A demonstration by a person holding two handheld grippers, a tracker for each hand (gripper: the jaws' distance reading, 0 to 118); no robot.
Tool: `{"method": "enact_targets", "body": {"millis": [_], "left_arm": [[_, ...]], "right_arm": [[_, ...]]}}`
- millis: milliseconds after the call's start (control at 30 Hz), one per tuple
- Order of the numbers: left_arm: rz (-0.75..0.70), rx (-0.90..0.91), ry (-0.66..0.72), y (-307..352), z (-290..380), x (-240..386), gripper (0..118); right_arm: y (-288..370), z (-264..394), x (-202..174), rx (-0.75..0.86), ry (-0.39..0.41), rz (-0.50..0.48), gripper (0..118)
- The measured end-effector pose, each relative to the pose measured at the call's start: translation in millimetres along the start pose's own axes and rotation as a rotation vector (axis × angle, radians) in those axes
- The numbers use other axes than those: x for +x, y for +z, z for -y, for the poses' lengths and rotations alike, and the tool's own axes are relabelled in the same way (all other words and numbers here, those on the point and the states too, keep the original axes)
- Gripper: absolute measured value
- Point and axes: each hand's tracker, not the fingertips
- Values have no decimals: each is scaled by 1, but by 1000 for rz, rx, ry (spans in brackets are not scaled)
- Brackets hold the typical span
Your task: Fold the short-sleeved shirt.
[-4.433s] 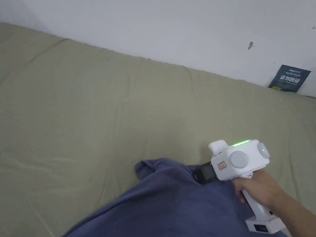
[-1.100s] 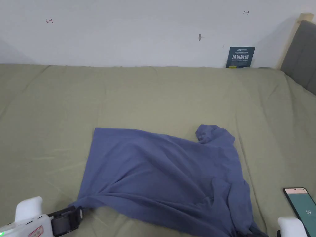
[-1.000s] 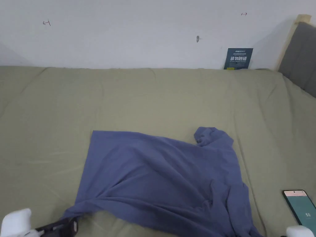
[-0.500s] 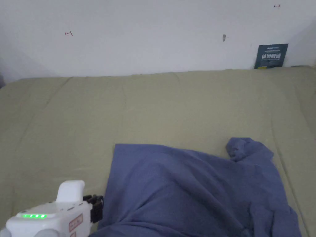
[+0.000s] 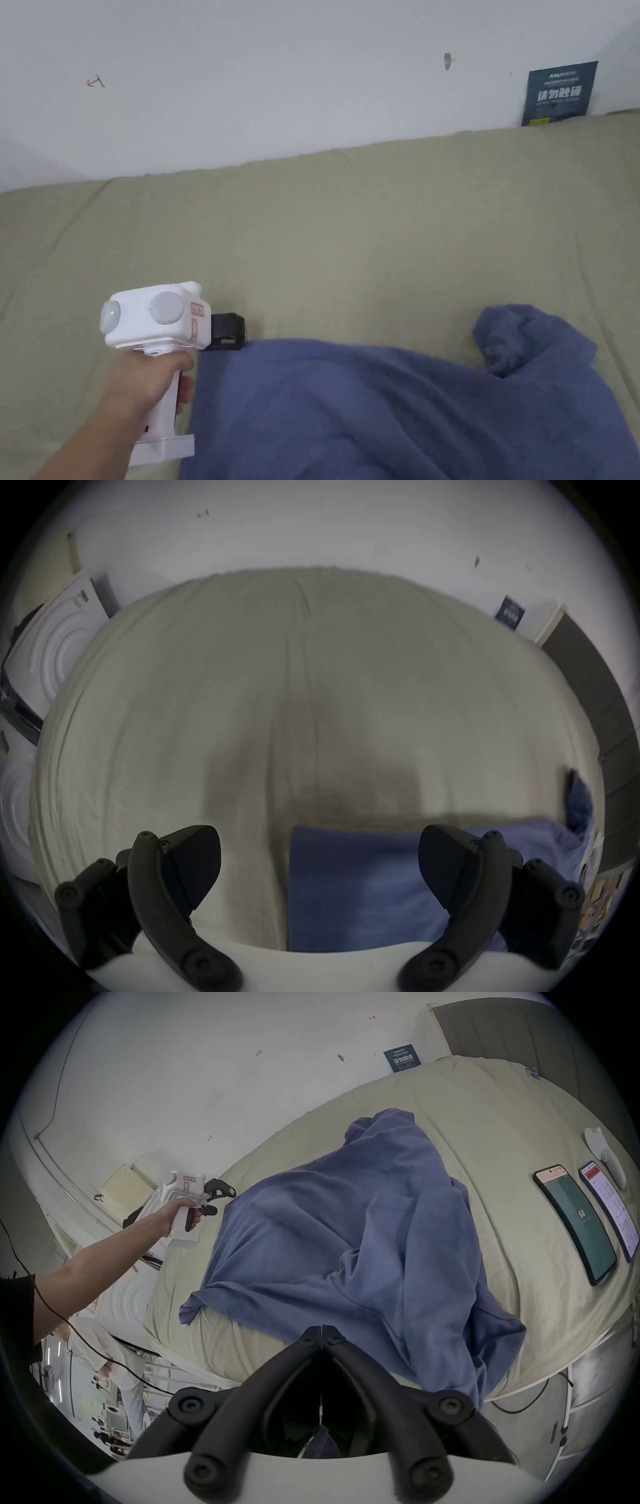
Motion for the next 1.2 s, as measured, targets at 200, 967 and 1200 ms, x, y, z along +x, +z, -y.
{"method": "enact_targets", "body": {"millis": [200,967,1200], "left_arm": [[-80,17,-151,11,20,39,35],[341,238,-12,115,82,23,8],[322,224,-8,106,81,16,8]], "right_arm": [[-4,-5,4,-1,3,14,0],[-151,-261,70,77,229,304,117],[-218,-265,70,-198,57,295,3]]}}
